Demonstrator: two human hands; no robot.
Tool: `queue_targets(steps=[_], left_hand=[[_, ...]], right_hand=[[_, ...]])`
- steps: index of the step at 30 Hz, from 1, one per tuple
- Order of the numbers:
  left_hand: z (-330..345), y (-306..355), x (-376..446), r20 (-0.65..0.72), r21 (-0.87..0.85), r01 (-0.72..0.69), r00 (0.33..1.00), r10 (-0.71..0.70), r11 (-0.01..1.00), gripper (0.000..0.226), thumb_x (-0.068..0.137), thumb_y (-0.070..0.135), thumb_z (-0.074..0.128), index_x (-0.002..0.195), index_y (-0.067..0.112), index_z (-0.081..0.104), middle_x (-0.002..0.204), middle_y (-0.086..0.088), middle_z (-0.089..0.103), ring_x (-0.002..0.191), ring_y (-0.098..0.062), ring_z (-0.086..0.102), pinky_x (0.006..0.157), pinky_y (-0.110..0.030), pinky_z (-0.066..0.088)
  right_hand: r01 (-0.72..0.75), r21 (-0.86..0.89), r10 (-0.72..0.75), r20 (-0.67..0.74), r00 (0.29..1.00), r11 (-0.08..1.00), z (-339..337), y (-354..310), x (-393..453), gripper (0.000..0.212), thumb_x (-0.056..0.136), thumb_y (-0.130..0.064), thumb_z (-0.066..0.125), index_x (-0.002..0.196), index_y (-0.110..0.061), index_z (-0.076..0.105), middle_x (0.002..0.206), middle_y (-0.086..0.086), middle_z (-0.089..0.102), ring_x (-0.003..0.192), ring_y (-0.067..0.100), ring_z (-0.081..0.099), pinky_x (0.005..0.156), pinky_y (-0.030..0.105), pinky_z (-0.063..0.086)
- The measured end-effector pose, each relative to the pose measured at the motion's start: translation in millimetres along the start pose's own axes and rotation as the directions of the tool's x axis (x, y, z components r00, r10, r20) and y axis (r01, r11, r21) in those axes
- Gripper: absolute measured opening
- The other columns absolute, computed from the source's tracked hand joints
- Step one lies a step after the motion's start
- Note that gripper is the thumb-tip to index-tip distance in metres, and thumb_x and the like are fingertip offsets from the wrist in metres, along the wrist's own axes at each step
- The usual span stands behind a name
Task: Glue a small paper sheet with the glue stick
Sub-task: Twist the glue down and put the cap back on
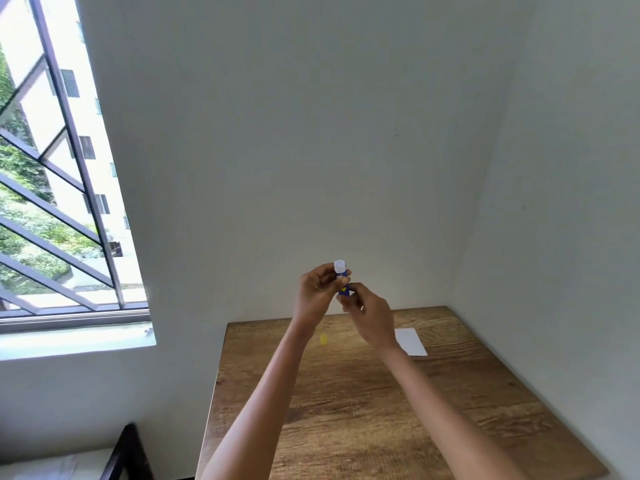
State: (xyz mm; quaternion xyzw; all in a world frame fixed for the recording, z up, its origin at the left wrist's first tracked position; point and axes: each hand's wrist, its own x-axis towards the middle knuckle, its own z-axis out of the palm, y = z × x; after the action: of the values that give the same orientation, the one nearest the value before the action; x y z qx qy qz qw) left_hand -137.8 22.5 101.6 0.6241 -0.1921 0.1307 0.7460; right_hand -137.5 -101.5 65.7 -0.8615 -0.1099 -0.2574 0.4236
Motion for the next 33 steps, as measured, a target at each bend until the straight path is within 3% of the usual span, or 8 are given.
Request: queue_targets(steps=[4,10,14,17,22,24,28,33], left_hand=[[7,-1,6,0.004,0.021,0.013,1.0,-0.013,1.0,0.022,0.083,-0.003,0.064,0.099,0.011,0.068,0.094,-0.008,0.071,0.083,-0.005,0.069,0.073,-0.016,0.055],[-1,-2,23,0.01,-0.001,-0.012,1.0,0.012,1.0,0.023,0.083,0.001,0.065,0.09,0.022,0.069,0.088,0.002,0.073,0.083,-0.008,0.07,0.074,-0.017,0.055],[7,-12,35,-0.008,0.026,-0.026,1.0,0.026,0.999,0.026,0.082,0.002,0.066,0.09,0.027,0.07,0.087,0.007,0.074,0.088,-0.014,0.07,0.078,-0.02,0.055],[15,-22,45,-0.015,0.031,-0.032,0.999,0.033,0.999,0.029,0.081,0.0,0.066,0.088,0.028,0.071,0.085,0.008,0.074,0.086,-0.012,0.07,0.078,-0.021,0.055],[16,-34,76,-0.015,0.039,-0.001,1.0,0.001,0.999,0.028,0.083,-0.003,0.064,0.088,0.023,0.07,0.086,0.004,0.073,0.08,-0.007,0.069,0.075,-0.018,0.055],[16,-40,91,-0.007,0.07,0.006,1.0,-0.005,0.998,0.026,0.083,-0.002,0.063,0.092,0.021,0.069,0.091,-0.001,0.072,0.083,-0.008,0.069,0.08,-0.023,0.056],[25,-54,114,-0.054,0.102,0.002,0.999,0.003,0.995,0.027,0.083,-0.003,0.062,0.094,0.02,0.069,0.09,-0.002,0.072,0.081,-0.007,0.069,0.078,-0.021,0.056],[24,-75,135,-0.068,0.126,0.035,0.997,-0.027,0.991,0.025,0.083,-0.004,0.062,0.103,0.01,0.068,0.095,-0.008,0.072,0.08,-0.006,0.069,0.073,-0.016,0.054]], right_hand=[[-0.037,-0.011,0.036,-0.124,0.992,0.999,7,-7,2,0.027,0.087,-0.035,0.061,0.091,-0.012,0.047,0.071,0.0,0.067,0.057,0.012,0.057,0.047,0.024,0.038],[-0.055,0.21,-0.022,0.348,0.937,0.976,-14,3,26,0.018,0.096,-0.032,0.046,0.112,-0.024,0.053,0.086,-0.012,0.068,0.072,-0.003,0.061,0.065,0.019,0.048],[0.021,-0.065,-0.019,0.038,0.999,0.998,-6,17,36,0.021,0.088,-0.045,0.055,0.094,-0.025,0.058,0.065,-0.014,0.064,0.054,0.0,0.055,0.054,0.024,0.038],[-0.04,0.029,0.043,-0.101,0.994,0.999,7,25,45,0.03,0.08,-0.045,0.066,0.078,-0.022,0.047,0.061,-0.01,0.056,0.053,0.005,0.051,0.049,0.023,0.037],[-0.033,0.307,-0.031,0.202,0.979,0.951,4,47,75,0.002,0.093,-0.029,0.053,0.093,-0.029,0.055,0.075,-0.012,0.062,0.062,0.001,0.054,0.063,0.027,0.047],[-0.04,0.299,-0.048,0.281,0.958,0.953,-2,57,89,0.01,0.096,-0.029,0.047,0.099,-0.028,0.057,0.081,-0.012,0.065,0.07,0.002,0.057,0.066,0.026,0.048],[0.011,0.02,-0.012,0.042,0.999,1.0,5,73,113,0.014,0.087,-0.038,0.059,0.089,-0.025,0.061,0.07,-0.011,0.064,0.067,0.01,0.058,0.06,0.029,0.042],[-0.03,0.222,0.023,0.033,0.999,0.975,24,91,131,0.018,0.081,-0.037,0.068,0.083,-0.022,0.058,0.067,-0.005,0.059,0.061,0.011,0.052,0.059,0.026,0.041]])
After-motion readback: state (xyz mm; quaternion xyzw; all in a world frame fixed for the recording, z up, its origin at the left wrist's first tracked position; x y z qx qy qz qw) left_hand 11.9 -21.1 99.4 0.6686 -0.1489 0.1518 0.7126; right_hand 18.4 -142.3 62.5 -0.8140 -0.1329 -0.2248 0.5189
